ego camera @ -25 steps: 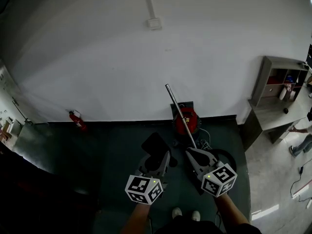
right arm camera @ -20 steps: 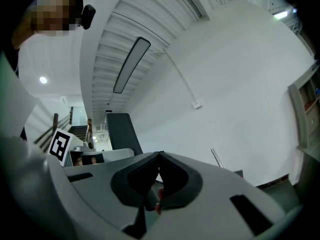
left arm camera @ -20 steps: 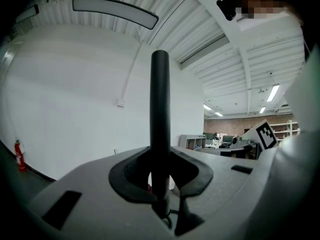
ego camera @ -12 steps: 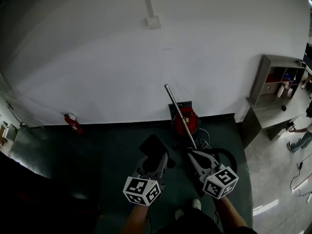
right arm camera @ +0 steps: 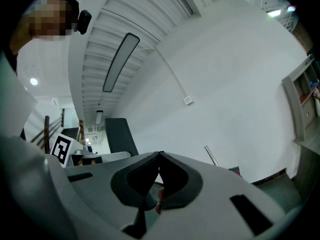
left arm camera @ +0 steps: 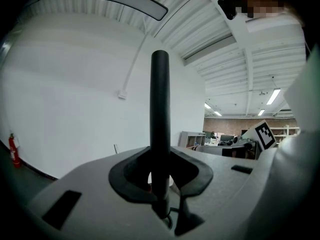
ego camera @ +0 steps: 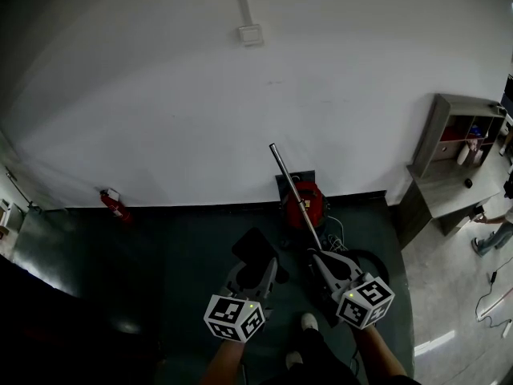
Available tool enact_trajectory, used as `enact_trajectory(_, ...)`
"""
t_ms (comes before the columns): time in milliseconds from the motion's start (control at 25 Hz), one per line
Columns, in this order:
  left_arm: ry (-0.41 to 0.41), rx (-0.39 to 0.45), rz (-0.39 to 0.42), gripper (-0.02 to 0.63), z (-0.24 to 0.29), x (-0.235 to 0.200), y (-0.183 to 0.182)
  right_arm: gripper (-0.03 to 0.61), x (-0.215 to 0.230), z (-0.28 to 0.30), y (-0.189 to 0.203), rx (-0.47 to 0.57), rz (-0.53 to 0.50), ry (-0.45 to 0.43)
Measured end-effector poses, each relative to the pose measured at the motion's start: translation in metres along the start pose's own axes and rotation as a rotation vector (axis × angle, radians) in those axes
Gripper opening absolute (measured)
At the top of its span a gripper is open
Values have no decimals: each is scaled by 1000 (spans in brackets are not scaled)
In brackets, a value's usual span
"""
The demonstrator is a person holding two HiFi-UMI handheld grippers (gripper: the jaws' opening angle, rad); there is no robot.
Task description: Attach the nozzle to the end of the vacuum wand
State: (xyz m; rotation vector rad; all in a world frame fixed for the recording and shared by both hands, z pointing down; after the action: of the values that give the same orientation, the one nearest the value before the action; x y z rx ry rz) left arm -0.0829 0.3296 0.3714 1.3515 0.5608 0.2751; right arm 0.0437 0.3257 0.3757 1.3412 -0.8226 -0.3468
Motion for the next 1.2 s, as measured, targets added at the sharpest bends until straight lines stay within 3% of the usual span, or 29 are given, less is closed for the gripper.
enact_trajectory(520, -37, -30, -23, 84, 76, -44, -7, 17, 66, 65, -12, -26, 31, -22)
enact_trajectory(1200, -98, -26, -21, 84, 157, -62, -22, 17, 143, 107, -25, -65, 72, -87)
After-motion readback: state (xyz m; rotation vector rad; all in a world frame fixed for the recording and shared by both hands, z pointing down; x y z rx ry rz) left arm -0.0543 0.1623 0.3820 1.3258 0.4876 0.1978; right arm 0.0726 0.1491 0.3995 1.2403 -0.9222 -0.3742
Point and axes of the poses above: the fingertips, and each gripper's own axes: z forward along the fingers, x to its right, y out of its underside, the point moved 2 cm from there along -z, backward along the fingers, and after that the axes turned 2 degrees about -z, right-handed, at the moved point
